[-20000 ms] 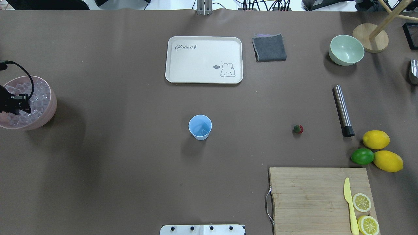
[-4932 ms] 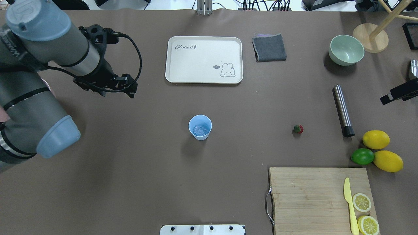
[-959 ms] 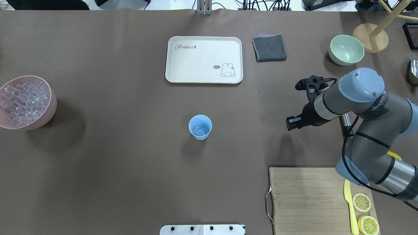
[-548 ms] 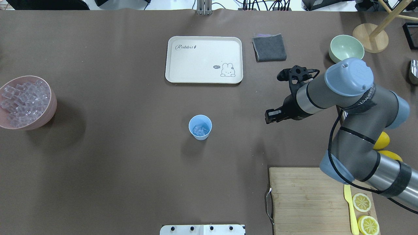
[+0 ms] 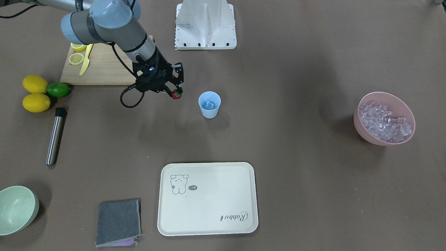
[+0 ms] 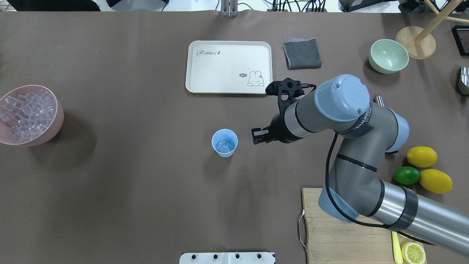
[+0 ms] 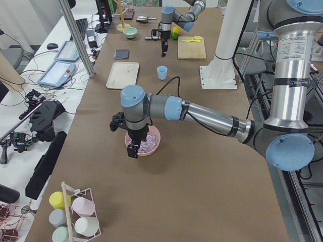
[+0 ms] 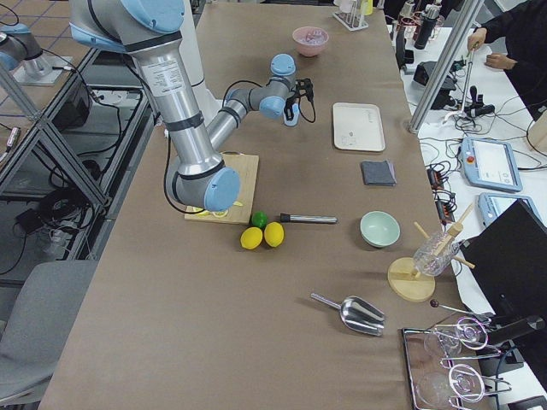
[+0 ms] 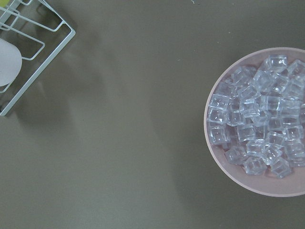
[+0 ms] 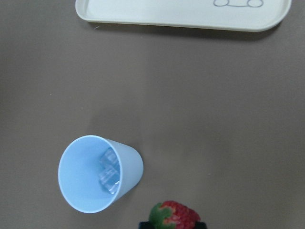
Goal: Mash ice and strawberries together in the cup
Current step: 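Carry the strawberry with the right gripper over the blue cup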
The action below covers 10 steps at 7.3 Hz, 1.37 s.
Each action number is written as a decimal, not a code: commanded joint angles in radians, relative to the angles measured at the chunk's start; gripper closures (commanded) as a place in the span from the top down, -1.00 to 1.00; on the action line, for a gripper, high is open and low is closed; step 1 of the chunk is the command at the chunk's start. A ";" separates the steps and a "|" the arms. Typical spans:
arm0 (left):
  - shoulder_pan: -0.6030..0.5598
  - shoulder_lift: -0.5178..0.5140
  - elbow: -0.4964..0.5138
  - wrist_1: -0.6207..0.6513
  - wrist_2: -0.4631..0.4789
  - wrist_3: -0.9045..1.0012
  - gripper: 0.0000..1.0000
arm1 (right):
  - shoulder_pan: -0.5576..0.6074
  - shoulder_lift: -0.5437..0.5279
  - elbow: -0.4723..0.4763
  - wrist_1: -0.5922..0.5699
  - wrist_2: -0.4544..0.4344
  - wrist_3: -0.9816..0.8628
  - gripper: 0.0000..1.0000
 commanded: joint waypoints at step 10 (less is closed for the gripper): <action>-0.001 0.003 0.004 0.000 0.003 0.000 0.93 | -0.105 0.188 -0.147 0.001 -0.171 0.090 -1.00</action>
